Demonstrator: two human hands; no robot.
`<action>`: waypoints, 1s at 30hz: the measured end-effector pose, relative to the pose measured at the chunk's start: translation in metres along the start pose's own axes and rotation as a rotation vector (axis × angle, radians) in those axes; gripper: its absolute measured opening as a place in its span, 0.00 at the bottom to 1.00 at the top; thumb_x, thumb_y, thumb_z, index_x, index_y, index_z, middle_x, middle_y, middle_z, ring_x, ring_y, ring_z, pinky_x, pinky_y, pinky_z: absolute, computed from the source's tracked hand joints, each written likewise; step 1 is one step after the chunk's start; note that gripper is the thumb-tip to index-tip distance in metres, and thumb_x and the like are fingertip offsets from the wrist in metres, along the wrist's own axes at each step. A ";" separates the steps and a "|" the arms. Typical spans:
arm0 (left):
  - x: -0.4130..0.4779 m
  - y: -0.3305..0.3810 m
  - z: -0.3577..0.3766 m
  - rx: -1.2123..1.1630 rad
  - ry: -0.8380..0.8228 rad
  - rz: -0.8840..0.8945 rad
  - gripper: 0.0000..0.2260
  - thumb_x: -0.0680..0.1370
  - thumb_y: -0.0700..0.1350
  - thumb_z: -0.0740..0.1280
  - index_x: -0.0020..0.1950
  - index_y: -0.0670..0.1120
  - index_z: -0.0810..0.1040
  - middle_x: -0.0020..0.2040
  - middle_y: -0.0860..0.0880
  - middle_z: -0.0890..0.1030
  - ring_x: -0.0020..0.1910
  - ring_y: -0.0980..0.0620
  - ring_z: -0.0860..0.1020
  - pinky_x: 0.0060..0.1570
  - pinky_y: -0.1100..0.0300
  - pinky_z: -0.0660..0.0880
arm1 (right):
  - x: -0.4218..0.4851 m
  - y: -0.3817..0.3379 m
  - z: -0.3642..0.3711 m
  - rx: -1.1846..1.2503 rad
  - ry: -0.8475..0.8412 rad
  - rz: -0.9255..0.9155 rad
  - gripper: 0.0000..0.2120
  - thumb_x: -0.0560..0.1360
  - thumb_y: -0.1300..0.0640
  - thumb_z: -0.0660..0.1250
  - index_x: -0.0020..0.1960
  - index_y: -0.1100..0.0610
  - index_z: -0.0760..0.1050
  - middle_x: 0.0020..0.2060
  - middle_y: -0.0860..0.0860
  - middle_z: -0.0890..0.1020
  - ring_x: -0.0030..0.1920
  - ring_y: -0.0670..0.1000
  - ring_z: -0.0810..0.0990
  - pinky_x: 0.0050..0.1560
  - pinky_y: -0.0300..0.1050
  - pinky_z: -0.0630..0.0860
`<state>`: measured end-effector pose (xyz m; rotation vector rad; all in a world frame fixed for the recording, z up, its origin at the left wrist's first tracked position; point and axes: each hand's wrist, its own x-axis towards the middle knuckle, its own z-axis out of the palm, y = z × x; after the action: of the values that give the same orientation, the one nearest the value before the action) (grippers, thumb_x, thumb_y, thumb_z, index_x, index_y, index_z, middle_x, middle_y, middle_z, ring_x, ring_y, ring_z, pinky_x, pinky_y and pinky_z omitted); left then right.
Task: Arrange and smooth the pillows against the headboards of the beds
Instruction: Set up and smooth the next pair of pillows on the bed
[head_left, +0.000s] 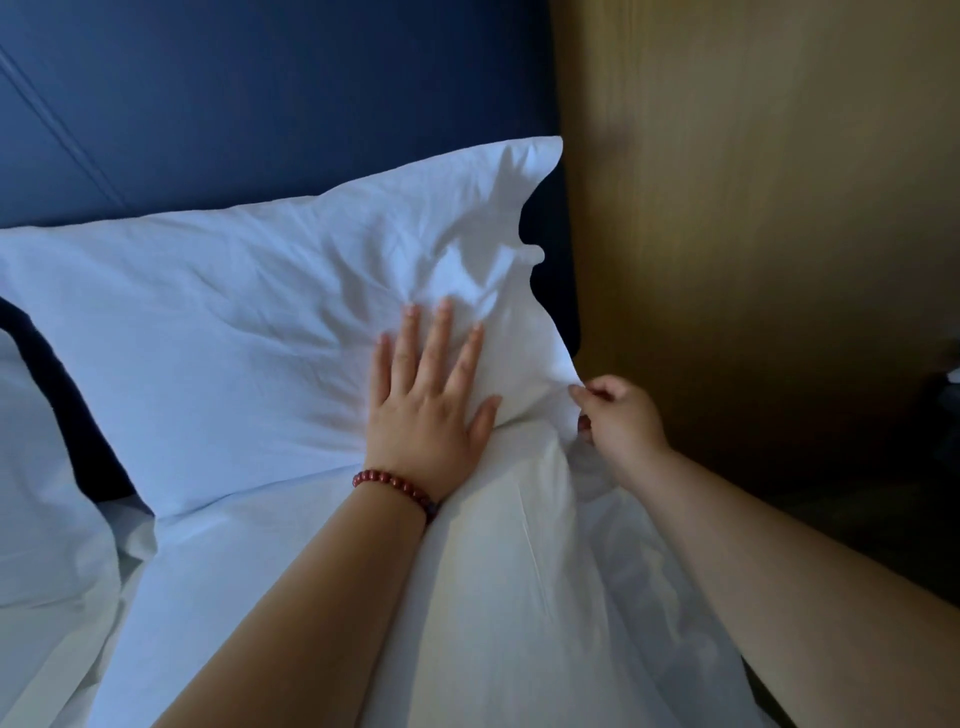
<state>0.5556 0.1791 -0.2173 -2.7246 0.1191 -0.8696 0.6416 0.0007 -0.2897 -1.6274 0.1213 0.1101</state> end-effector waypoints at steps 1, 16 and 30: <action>-0.006 0.004 -0.003 -0.044 -0.029 0.049 0.29 0.78 0.60 0.56 0.76 0.49 0.64 0.78 0.46 0.60 0.78 0.41 0.53 0.73 0.39 0.52 | -0.005 0.002 0.000 -0.028 -0.046 0.057 0.12 0.77 0.44 0.65 0.46 0.52 0.77 0.39 0.52 0.81 0.41 0.54 0.81 0.45 0.51 0.79; -0.033 0.025 0.004 -0.038 -0.318 0.118 0.29 0.77 0.66 0.47 0.68 0.55 0.75 0.77 0.51 0.62 0.78 0.46 0.50 0.74 0.38 0.44 | -0.059 0.012 -0.019 -0.071 -0.172 0.283 0.17 0.77 0.42 0.65 0.48 0.56 0.79 0.42 0.53 0.81 0.46 0.54 0.80 0.56 0.56 0.78; -0.091 0.081 -0.076 -0.218 -0.693 0.070 0.37 0.70 0.72 0.34 0.78 0.61 0.45 0.80 0.55 0.43 0.78 0.51 0.39 0.75 0.45 0.40 | -0.131 0.023 -0.069 -0.028 -0.067 0.296 0.10 0.78 0.41 0.62 0.48 0.46 0.78 0.51 0.53 0.83 0.50 0.55 0.81 0.53 0.58 0.81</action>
<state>0.4379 0.0985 -0.2318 -3.0261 0.1688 0.1436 0.5080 -0.0679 -0.2892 -1.6237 0.3101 0.3939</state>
